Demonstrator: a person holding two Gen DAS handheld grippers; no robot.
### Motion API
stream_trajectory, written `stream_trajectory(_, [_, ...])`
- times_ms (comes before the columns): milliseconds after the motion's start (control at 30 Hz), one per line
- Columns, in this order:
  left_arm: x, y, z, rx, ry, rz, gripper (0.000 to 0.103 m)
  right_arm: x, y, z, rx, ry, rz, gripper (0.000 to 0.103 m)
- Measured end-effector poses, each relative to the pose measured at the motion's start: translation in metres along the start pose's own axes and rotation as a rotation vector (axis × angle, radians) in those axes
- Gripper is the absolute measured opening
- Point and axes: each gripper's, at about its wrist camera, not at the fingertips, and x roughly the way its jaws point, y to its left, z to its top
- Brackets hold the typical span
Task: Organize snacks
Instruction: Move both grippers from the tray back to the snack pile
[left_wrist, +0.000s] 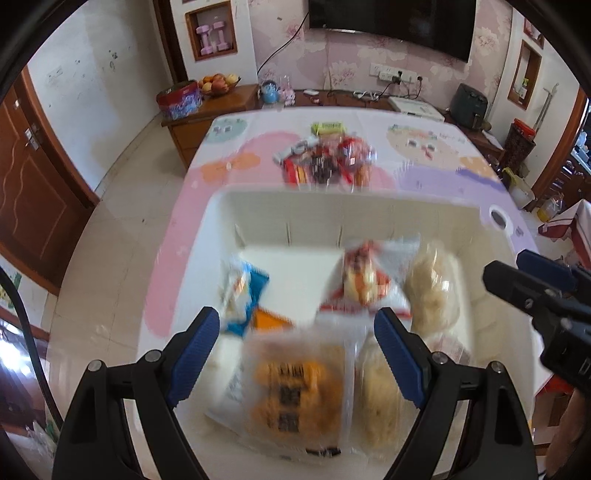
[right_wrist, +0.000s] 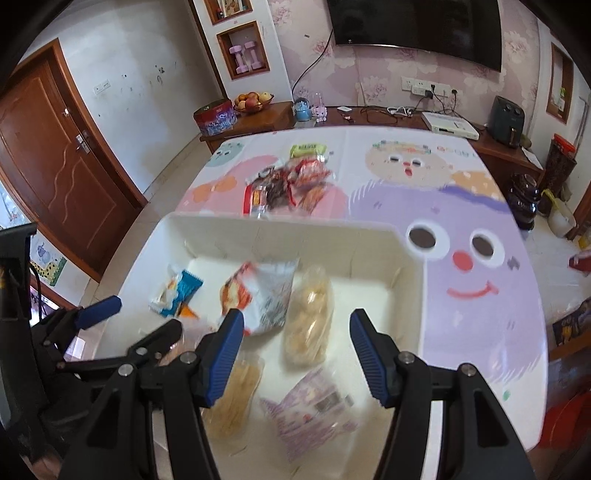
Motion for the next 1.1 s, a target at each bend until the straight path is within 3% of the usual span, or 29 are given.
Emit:
stream_trajectory(367, [-0.047, 0.016, 0.137, 0.064, -0.117, 0.005, 0.087, -0.049, -0.012, 0.137, -0.117, -0.115, -0.043, 0.060])
stream_trajectory(633, [-0.028, 0.022, 0.218, 0.041, -0.162, 0.025, 0.092, -0.019, -0.019, 0.221, -0.088, -0.099, -0.023, 0.060])
stream_trajectory(800, [0.034, 0.020, 0.233, 0.012, -0.057, -0.018, 0.092, 0.030, -0.026, 0.249, -0.071, -0.039, -0.006, 0.060])
stream_trajectory(1100, [0.177, 0.003, 0.200, -0.022, 0.271, -0.094, 0.091, 0.141, -0.049, 0.245, -0.017, 0.150, 0.005, 0.060])
